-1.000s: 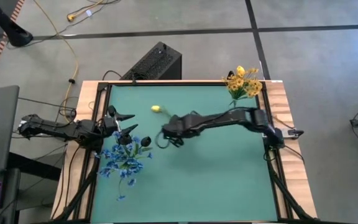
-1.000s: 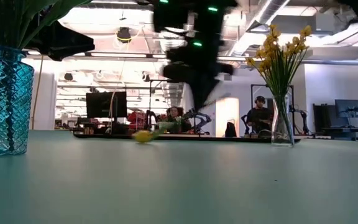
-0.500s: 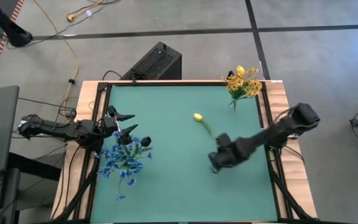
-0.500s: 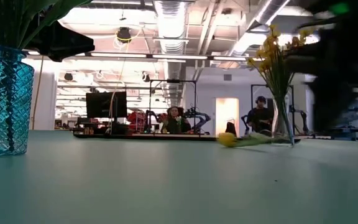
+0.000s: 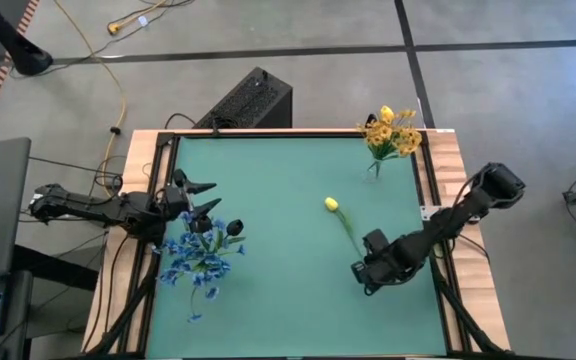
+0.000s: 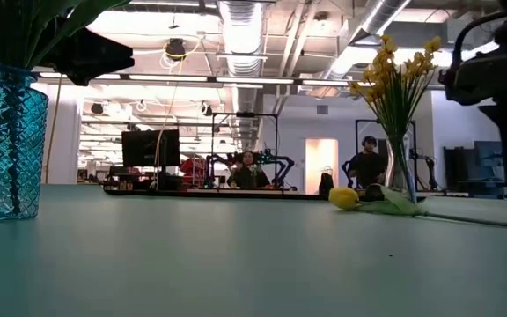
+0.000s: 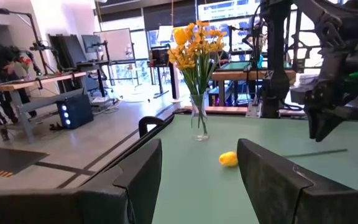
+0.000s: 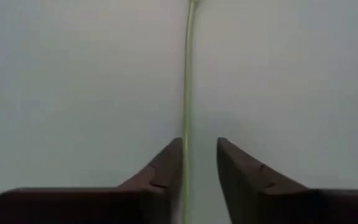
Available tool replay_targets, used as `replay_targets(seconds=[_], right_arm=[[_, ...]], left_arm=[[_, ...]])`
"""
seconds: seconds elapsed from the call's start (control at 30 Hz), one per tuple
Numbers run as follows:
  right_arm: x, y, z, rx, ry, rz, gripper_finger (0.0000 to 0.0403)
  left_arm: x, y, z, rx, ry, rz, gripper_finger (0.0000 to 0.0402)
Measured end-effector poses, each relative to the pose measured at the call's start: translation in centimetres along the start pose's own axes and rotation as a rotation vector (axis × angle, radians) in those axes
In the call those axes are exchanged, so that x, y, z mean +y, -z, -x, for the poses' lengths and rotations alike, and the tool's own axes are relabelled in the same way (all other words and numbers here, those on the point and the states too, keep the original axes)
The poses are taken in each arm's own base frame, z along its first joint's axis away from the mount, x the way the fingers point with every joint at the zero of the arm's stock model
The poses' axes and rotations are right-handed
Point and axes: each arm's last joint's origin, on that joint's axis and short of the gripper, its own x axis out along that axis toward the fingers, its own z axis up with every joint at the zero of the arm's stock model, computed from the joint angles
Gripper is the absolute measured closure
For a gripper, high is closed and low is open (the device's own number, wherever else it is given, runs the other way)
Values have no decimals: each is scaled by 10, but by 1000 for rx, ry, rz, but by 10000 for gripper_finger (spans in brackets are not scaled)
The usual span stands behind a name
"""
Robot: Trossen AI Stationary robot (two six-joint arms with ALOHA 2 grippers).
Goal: Sort flowers into vase by color
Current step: Put the yellow flower into the transparent flower vase
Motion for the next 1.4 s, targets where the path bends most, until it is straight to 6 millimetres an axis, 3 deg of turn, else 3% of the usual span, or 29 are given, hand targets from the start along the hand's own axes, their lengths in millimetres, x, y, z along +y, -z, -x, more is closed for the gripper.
replay_targets(seconds=[0.2,0.33,0.6,0.87,1.03,1.27,1.4], right_arm=[[2,-17,-4,-4,4,40,203],[6,-35,-8,-24,-17,54,164],[9,-68,-35,-18,51,90,155],[19,-71,-66,96,54,148,156],[21,-67,-66,113,78,131,205],[23,-69,-55,119,42,99,371],[28,-69,-34,-21,6,120,381]], left_arm=[[0,-1,0,-7,-2,6,203],[0,-1,0,-8,-2,6,203],[0,-1,0,-8,-2,7,203],[0,0,0,0,-3,-3,203],[0,0,0,0,-5,-19,203],[0,0,0,0,-5,-18,203],[0,0,0,0,-5,-16,203]])
